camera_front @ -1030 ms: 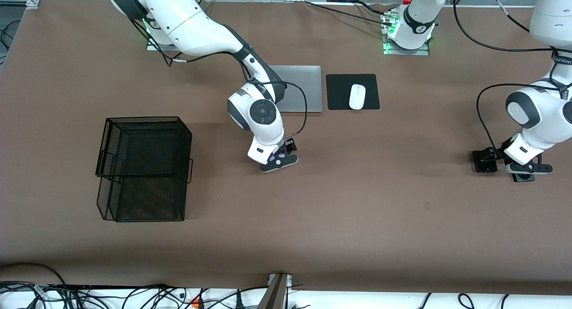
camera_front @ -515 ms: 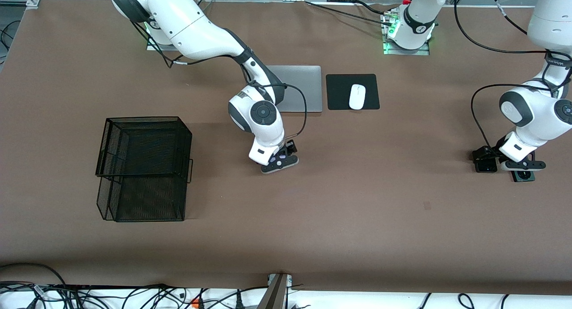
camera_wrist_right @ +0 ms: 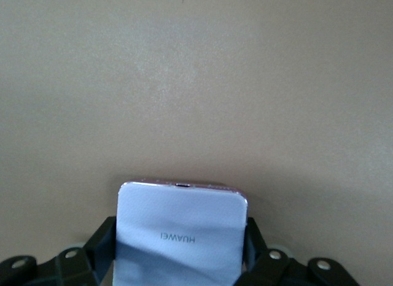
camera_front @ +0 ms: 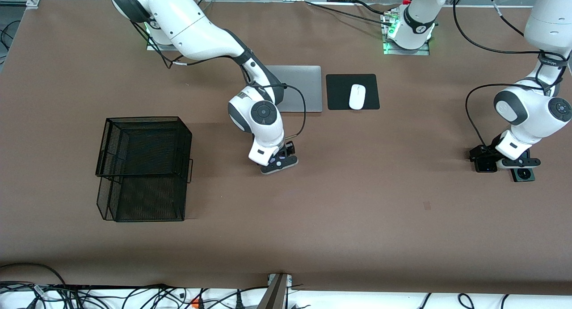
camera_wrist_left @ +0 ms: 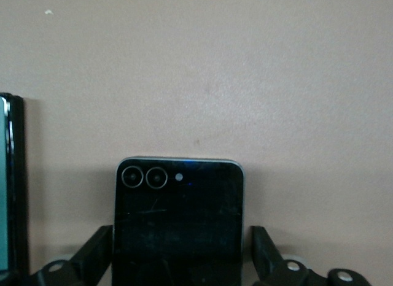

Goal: Place phones with both arms
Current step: 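Grasp the black flip phone with the left gripper, then carry the white phone to the mesh holder with the right gripper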

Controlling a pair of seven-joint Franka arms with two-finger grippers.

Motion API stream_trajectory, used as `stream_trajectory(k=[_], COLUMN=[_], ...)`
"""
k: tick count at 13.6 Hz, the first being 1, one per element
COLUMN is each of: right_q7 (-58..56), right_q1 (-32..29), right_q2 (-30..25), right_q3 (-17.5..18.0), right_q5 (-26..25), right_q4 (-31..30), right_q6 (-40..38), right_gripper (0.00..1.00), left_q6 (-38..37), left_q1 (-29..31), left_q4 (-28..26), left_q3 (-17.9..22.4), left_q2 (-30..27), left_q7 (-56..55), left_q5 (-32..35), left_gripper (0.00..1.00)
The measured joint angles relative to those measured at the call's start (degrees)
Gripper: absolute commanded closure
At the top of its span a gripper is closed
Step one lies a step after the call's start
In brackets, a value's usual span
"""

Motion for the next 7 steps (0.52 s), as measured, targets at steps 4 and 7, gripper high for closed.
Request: stream_trajectory(k=[4, 7], right_q7=[0.1, 0.1], right_q1=[-1.7, -8.4], right_q2=[-3.0, -12.6], right_q3=[-2.7, -4.2], right_q5=[0.0, 0.1], right_q4=[1.7, 3.0], right_q6=[-2.8, -13.0], right_gripper=[1.00, 1.00], left_q6=[0.1, 0.0], left_q1=[0.1, 0.1], left_q4=[-0.1, 0.2], left_q3=[-0.4, -0.6], left_q2=[-0.5, -0.4], left_q7=[0.0, 0.0], left_q5=[-0.1, -0.1], left_gripper=[0.76, 0.85])
